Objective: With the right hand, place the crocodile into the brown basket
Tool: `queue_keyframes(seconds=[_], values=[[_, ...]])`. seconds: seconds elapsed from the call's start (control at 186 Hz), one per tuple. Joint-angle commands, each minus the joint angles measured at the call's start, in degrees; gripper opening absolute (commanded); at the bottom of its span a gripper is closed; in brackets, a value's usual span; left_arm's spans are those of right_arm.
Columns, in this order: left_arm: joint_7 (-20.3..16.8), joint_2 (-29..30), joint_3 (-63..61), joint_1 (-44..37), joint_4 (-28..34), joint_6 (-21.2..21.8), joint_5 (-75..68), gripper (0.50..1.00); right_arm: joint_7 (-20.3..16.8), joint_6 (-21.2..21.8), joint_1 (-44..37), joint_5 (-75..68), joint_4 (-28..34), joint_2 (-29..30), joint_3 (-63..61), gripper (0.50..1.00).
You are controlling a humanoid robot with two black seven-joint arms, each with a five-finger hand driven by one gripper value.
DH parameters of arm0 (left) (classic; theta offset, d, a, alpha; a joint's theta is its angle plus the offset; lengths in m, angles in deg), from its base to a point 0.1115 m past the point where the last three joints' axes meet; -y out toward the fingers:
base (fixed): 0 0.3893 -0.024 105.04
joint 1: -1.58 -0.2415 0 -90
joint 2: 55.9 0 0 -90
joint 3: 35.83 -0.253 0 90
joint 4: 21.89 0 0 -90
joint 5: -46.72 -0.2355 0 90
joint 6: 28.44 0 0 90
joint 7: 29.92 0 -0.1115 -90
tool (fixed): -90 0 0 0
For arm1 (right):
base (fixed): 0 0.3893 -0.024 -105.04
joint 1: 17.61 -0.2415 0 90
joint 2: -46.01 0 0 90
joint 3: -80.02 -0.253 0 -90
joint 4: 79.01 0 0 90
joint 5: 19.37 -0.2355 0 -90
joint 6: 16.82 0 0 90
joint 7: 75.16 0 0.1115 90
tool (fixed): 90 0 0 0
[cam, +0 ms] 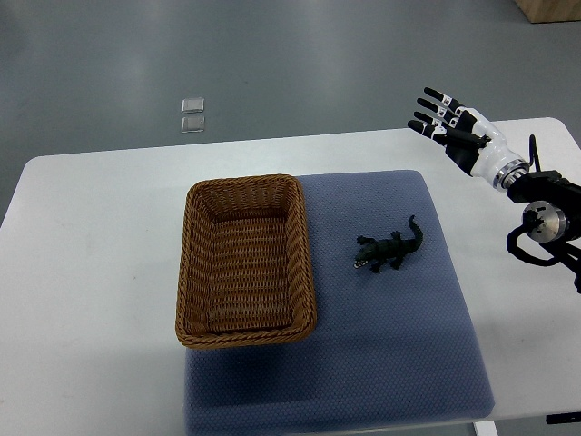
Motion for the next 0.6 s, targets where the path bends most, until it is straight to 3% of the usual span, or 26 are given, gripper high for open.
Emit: queue_keyframes(seconds=[0.0,0.596], values=[[0.07,0.00,0.03,0.00,0.00,0.00,0.00,1.000,-0.04,0.38,0.31,0.01,0.01,-0.17,0.00,0.928],[-0.02,0.00,-0.14,0.00,0.09,0.00,0.00,1.000,0.40,0.20,0.57,0.10,-0.07,-0.43,-0.35,0.928]])
